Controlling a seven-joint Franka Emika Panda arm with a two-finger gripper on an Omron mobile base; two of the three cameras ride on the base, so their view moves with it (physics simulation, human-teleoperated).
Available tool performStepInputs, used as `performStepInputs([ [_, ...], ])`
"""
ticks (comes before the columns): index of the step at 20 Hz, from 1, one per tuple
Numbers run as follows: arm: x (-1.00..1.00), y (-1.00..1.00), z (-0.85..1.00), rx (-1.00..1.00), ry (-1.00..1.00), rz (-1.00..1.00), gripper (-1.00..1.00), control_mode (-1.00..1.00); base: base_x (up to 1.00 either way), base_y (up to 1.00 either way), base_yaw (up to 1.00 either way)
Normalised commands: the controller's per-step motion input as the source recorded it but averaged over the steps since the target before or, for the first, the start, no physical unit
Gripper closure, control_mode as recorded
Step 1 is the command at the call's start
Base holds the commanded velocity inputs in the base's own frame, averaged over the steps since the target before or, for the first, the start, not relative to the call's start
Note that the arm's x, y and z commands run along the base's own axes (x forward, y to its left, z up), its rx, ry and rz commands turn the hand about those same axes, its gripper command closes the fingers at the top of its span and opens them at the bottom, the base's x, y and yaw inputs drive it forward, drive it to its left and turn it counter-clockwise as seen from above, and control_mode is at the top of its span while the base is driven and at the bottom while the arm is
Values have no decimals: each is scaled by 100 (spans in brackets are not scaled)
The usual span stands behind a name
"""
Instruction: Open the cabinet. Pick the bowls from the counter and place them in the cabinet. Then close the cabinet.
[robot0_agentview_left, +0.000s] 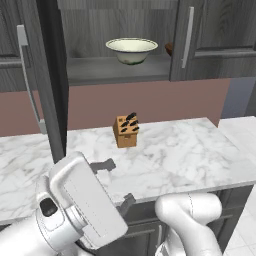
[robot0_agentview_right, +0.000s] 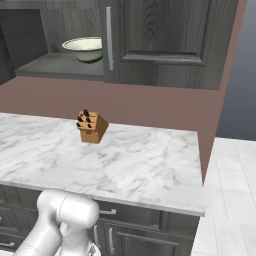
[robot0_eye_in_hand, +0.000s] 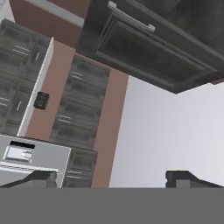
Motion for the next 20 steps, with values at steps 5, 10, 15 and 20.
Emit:
performStepInputs([
  [5, 20, 88, -20, -4, 0, 0, -100, -100, 0, 0, 0],
  [10, 31, 62, -18, -1, 0, 0, -100, -100, 0, 0, 0],
  [15, 44, 45, -19, 0, 1, 0, -100, -100, 0, 0, 0],
  [20, 50, 43, -24, 0, 2, 0, -100, -100, 0, 0, 0],
])
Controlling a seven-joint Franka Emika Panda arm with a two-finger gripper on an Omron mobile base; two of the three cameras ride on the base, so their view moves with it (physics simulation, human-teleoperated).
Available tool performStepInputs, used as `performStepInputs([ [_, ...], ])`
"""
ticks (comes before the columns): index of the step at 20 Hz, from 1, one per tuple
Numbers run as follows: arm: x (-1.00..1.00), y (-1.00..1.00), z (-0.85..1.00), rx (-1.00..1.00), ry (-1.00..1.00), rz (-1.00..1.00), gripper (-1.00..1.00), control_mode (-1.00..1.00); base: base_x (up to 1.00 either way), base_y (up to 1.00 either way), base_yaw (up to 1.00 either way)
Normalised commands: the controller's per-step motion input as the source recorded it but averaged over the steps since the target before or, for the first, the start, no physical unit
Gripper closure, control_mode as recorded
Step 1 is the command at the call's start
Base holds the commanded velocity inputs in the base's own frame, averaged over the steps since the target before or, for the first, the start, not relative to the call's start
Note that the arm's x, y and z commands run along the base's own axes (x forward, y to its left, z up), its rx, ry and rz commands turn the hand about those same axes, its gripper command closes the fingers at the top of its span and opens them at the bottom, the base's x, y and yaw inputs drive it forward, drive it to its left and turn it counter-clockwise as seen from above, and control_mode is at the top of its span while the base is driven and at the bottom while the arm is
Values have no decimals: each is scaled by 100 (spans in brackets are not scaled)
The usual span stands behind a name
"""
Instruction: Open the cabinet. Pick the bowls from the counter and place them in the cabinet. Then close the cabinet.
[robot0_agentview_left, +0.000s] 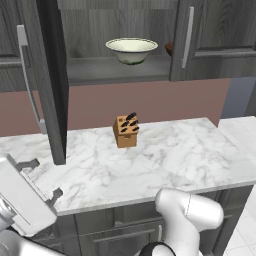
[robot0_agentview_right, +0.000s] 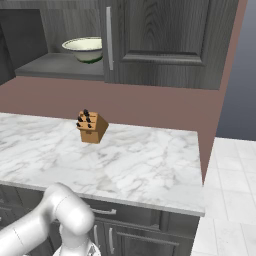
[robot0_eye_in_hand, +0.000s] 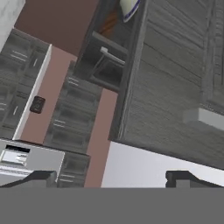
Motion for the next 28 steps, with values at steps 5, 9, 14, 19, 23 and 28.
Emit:
performStepInputs([
  [5, 48, 51, -33, 0, 2, 0, -100, -100, 0, 0, 0],
  [9, 49, 48, -27, 0, 1, 0, -100, -100, 0, 0, 0],
  [14, 48, 42, -8, 0, 0, 0, -100, -100, 0, 0, 0],
  [19, 30, 18, 1, 0, 1, 0, -100, -100, 0, 0, 0],
  [23, 0, -4, 17, 7, 6, -4, -100, -100, 0, 0, 0],
  [28, 0, -29, 45, 13, 7, -9, -100, -100, 0, 0, 0],
])
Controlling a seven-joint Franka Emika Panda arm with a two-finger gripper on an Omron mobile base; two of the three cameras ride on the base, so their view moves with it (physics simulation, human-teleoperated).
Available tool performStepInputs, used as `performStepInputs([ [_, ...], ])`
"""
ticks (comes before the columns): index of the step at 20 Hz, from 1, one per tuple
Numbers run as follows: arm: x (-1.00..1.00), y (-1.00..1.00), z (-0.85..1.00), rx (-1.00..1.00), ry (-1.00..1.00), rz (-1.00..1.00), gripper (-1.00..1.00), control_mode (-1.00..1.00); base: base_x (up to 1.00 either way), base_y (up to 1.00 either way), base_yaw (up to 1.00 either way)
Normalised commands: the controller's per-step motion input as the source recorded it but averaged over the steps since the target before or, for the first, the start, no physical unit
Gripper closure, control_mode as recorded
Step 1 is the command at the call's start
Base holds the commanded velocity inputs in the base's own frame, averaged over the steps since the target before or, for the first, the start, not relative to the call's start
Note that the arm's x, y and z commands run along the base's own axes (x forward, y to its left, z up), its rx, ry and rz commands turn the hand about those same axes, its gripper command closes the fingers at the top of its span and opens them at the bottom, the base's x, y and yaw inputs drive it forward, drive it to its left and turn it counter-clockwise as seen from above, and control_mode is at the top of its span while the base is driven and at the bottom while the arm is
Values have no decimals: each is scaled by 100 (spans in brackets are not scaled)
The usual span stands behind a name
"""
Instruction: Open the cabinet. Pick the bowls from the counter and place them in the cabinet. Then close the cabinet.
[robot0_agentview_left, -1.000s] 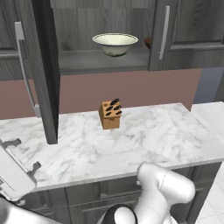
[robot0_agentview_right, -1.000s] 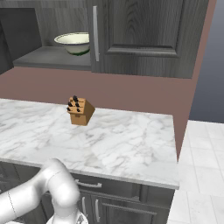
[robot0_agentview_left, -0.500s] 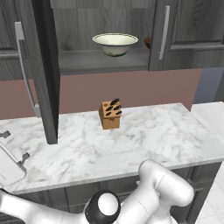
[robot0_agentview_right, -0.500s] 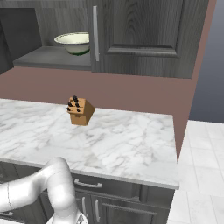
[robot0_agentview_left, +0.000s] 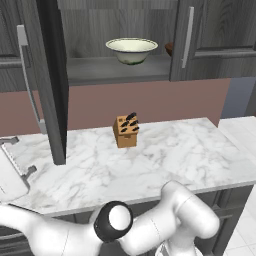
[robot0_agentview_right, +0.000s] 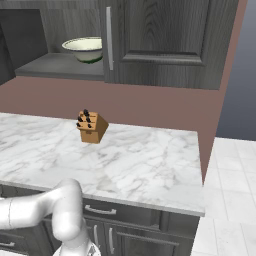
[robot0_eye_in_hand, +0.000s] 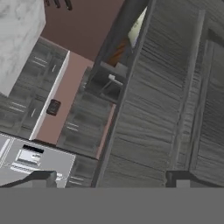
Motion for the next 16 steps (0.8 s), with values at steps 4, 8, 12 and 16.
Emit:
performStepInputs([
  [4, 0, -54, 43, 10, 11, -8, -100, -100, 0, 0, 0],
  [8, 5, -62, 22, 2, 7, -6, -100, -100, 0, 0, 0],
  [12, 5, -79, 8, -2, 0, -2, -100, -100, 0, 0, 0],
  [16, 15, -100, 0, -18, 0, 0, -100, -100, 0, 0, 0],
])
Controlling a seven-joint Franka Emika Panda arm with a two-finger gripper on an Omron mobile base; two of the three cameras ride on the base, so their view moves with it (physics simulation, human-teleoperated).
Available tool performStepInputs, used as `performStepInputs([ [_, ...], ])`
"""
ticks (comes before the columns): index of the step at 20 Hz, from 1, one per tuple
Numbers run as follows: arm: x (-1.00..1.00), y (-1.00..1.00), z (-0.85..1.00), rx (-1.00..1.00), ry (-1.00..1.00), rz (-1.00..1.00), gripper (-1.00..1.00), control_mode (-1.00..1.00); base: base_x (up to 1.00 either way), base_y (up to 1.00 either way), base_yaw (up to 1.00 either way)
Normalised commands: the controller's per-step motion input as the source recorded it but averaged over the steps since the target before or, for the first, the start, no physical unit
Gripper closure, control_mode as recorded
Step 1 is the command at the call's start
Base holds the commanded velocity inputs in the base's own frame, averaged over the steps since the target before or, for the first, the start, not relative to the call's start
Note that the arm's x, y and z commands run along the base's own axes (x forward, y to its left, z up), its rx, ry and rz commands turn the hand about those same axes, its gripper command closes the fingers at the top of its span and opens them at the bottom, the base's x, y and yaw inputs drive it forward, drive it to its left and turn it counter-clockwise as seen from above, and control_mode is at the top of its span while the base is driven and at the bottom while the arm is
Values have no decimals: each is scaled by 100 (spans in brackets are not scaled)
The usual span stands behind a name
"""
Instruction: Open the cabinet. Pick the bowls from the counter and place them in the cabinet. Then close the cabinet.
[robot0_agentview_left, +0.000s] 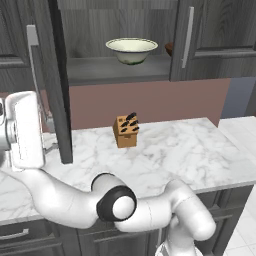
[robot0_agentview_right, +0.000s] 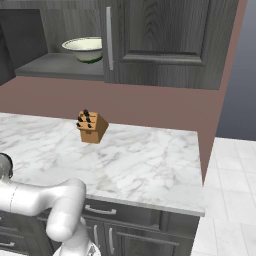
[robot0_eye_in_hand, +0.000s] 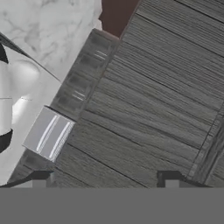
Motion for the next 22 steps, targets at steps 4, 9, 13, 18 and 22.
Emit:
performStepInputs([
  [4, 15, -100, 9, -33, 0, 0, -100, -100, 0, 0, 0],
  [9, 2, -100, 41, -43, 1, 0, -100, -100, 0, 0, 0],
  [13, 0, -100, 3, -33, 5, 21, -100, -100, 0, 0, 0],
  [18, 0, -100, -47, -22, 0, 50, -100, -100, 0, 0, 0],
  [22, 0, -100, -52, -21, 0, 58, -100, -100, 0, 0, 0],
])
